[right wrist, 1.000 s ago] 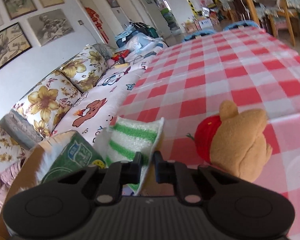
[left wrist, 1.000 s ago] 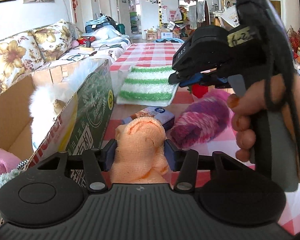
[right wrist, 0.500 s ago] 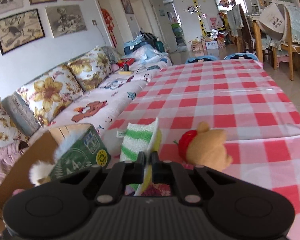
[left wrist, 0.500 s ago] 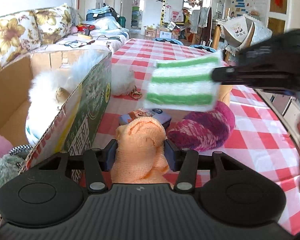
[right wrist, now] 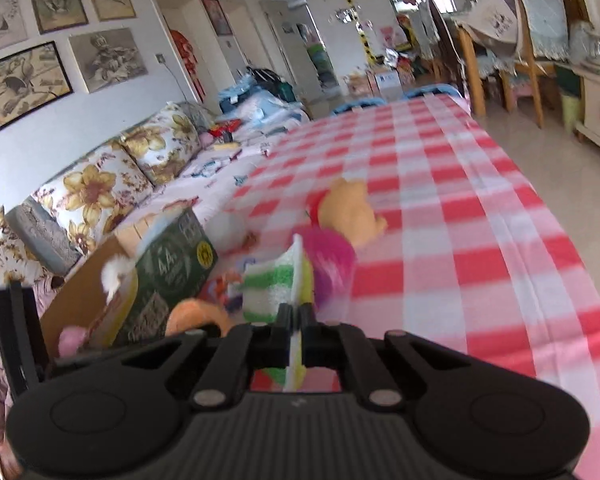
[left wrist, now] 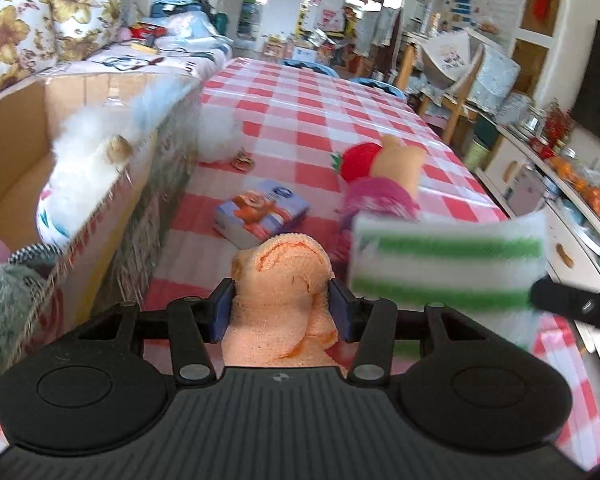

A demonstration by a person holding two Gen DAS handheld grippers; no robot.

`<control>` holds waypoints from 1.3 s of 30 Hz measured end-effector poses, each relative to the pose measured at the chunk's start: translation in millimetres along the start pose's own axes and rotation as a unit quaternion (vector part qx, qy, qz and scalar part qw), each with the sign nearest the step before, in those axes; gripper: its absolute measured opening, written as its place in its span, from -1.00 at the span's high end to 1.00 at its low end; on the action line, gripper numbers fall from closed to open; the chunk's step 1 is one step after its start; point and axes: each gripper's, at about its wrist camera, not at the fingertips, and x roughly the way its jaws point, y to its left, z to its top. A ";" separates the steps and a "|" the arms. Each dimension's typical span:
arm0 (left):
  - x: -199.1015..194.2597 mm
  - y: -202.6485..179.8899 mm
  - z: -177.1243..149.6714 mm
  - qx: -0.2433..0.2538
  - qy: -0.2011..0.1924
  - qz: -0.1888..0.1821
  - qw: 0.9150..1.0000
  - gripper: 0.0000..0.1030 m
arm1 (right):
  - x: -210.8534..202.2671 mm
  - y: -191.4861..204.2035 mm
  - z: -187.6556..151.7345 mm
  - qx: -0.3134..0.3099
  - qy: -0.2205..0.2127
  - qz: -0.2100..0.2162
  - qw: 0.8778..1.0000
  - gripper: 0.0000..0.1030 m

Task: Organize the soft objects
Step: 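Lift the orange plush with the left tool while the right tool lifts the striped sponge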

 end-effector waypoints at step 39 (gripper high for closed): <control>0.3 -3.7 -12.3 0.049 -0.002 -0.008 0.999 -0.14 | 66.0 -32.1 -19.0 0.050 0.042 0.018 0.998 -0.59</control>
